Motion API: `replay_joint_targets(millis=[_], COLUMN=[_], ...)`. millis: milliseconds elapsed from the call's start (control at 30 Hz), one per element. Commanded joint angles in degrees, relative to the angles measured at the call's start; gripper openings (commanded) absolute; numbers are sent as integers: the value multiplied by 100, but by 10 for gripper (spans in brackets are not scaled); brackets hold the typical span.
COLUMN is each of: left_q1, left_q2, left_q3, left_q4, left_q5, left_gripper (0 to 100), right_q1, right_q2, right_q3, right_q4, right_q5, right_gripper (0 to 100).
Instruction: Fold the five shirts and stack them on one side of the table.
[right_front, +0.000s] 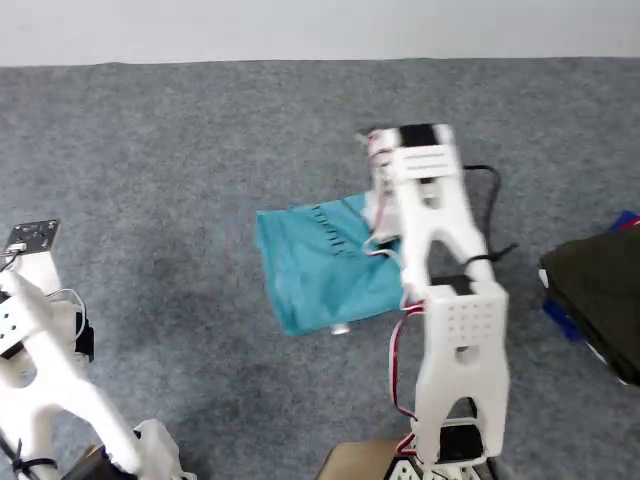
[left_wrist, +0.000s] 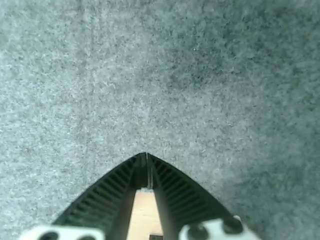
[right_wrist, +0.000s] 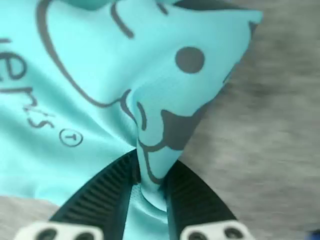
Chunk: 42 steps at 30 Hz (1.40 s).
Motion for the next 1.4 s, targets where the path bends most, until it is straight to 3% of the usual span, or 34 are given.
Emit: replay_joint_targets(millis=[0, 267, 433, 767, 867, 967, 1167, 1367], left_q1=[0, 0, 0, 0, 0, 0, 26, 35], left_q2=[-185, -185, -185, -185, -185, -185, -167, -149], left_q3=[-22, -22, -22, -22, -22, -13, -31, -22], left_q4=[-70, -114, -114, -70, -70, -70, -105, -149], left_q5=[44, 44, 44, 53, 62, 62, 62, 53], left_gripper=[8, 8, 8, 8, 8, 8, 8, 8], right_q1=[655, 1226, 1165, 708, 769, 857, 884, 857], right_q2=[-602, -585, -567, -198, -215, -303, -356, -338], right_q3=[-88, -97, -281, -316, -325, -580, -1371, -2084], right_q4=[189, -655, -1719, -2237, -2193, -2299, -2765, -1552], right_q5=[1512, 4396, 5591, 5873, 5846, 4967, 888, -756], right_gripper=[10, 10, 10, 17, 77, 180, 285, 292])
